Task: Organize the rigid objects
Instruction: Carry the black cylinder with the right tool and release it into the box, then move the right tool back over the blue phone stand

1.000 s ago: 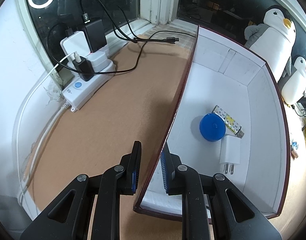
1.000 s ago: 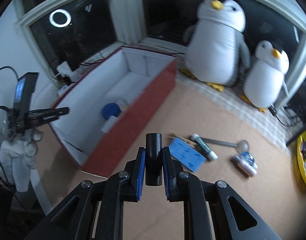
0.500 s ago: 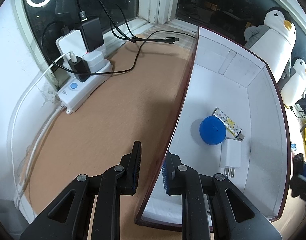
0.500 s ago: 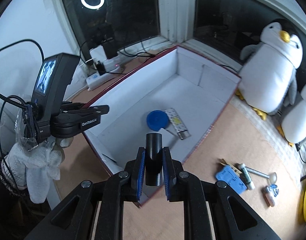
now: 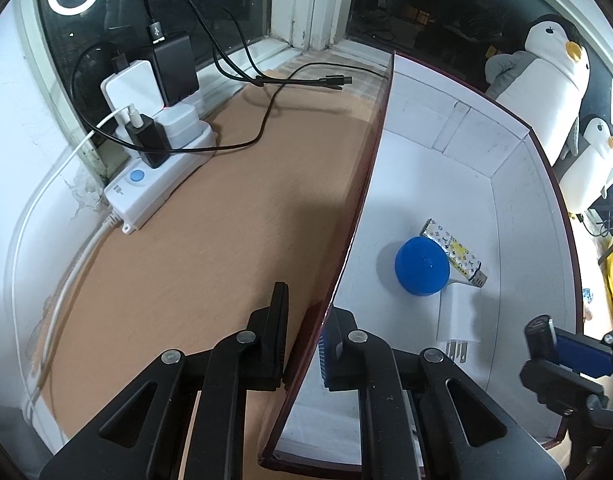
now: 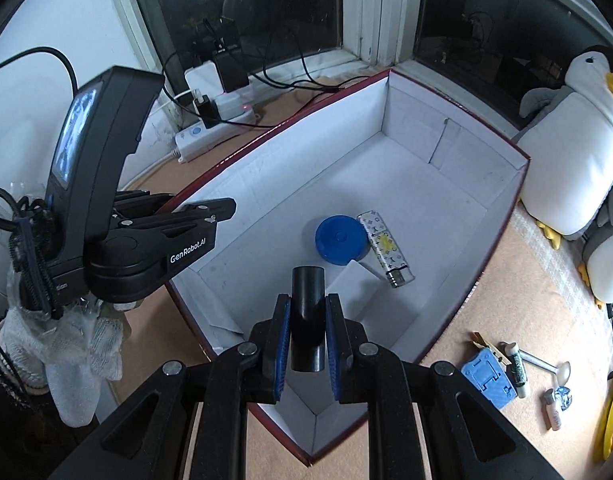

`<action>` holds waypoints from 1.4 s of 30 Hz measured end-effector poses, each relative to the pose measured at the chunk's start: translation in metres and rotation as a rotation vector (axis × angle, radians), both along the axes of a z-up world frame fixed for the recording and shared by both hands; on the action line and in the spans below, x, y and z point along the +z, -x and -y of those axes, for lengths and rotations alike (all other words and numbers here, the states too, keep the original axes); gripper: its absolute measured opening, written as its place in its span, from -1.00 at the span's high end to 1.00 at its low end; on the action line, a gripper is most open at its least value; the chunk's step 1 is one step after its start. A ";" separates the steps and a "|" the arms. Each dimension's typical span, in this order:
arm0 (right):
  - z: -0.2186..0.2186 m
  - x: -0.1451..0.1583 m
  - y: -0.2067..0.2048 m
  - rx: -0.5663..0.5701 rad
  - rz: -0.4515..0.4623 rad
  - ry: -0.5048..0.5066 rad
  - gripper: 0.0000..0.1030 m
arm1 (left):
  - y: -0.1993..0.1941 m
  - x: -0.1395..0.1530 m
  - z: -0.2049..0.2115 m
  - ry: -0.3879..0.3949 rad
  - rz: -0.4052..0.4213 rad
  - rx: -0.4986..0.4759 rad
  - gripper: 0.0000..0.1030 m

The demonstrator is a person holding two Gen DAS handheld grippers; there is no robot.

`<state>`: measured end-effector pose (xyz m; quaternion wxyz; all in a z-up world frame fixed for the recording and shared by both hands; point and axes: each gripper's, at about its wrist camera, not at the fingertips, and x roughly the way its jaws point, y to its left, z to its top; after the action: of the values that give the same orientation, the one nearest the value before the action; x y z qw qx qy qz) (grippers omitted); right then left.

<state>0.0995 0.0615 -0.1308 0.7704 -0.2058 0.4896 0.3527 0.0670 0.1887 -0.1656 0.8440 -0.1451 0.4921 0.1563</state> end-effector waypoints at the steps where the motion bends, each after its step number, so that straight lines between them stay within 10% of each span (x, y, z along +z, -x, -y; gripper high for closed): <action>1: -0.001 -0.001 0.000 0.001 -0.002 0.003 0.71 | 0.000 0.000 0.000 0.001 0.001 -0.001 0.78; 17: -0.012 -0.012 -0.002 -0.002 -0.010 0.022 0.70 | 0.000 -0.001 0.000 -0.001 0.003 -0.003 0.78; 23: -0.011 -0.008 0.001 -0.002 0.013 0.006 0.12 | 0.000 -0.001 -0.001 0.000 0.002 -0.001 0.78; 42: 0.066 0.033 -0.006 -0.149 0.044 -0.125 0.07 | -0.002 -0.001 -0.001 -0.011 -0.011 -0.003 0.77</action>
<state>0.1059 -0.0048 -0.0974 0.8166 -0.1279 0.4634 0.3195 0.0694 0.1893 -0.1665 0.8424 -0.1389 0.4959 0.1586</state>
